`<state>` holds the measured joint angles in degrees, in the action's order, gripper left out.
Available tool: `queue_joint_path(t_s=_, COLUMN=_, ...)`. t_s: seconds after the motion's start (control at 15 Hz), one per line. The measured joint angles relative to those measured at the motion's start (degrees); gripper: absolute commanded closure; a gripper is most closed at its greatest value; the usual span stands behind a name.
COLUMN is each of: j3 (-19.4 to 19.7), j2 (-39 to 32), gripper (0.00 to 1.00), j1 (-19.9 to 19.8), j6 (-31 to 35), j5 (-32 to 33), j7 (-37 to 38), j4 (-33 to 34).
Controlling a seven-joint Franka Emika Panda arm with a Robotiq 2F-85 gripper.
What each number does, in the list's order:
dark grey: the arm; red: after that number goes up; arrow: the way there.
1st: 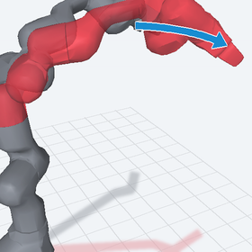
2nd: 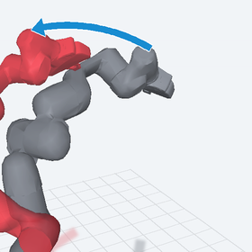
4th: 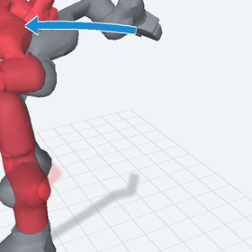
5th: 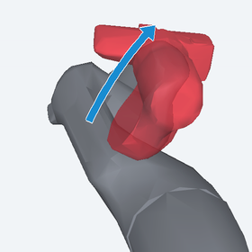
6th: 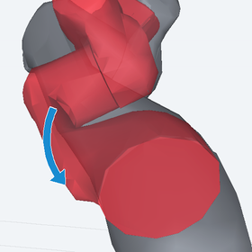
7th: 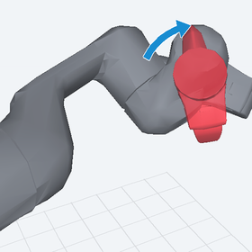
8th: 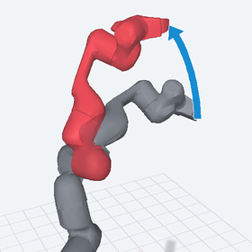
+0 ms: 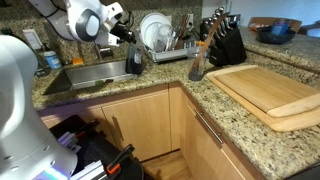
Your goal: Move the dish soap forward
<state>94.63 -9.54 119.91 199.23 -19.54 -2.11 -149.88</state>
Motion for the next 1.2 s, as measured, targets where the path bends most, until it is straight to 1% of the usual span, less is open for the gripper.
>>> queue_joint_path(t_s=0.27, j3=18.8, j2=-2.5, gripper=0.90, j1=15.5, j6=-0.8, j5=3.1, j7=2.2, j4=3.9)
queue_joint_path(t_s=0.4, j3=28.0, j2=-5.8, gripper=0.90, j1=23.5, j6=-0.9, j5=4.8, j7=4.6, j4=4.3)
queue_joint_path(t_s=0.53, j3=36.7, j2=-10.1, gripper=0.90, j1=31.4, j6=-1.2, j5=5.7, j7=6.5, j4=3.1)
queue_joint_path(t_s=0.6, j3=38.3, j2=-12.4, gripper=0.90, j1=32.6, j6=-1.3, j5=6.7, j7=8.2, j4=2.1)
queue_joint_path(t_s=0.73, j3=38.2, j2=-16.3, gripper=0.90, j1=31.7, j6=-1.5, j5=8.7, j7=12.9, j4=-1.3)
queue_joint_path(t_s=0.93, j3=38.1, j2=-17.9, gripper=0.90, j1=31.3, j6=-1.5, j5=12.1, j7=20.2, j4=-9.2)
queue_joint_path(t_s=1.0, j3=38.1, j2=-17.4, gripper=0.65, j1=31.1, j6=-1.6, j5=12.2, j7=21.3, j4=-10.8)
queue_joint_path(t_s=1.2, j3=38.0, j2=-15.8, gripper=0.65, j1=30.9, j6=-1.5, j5=12.2, j7=21.2, j4=-10.7)
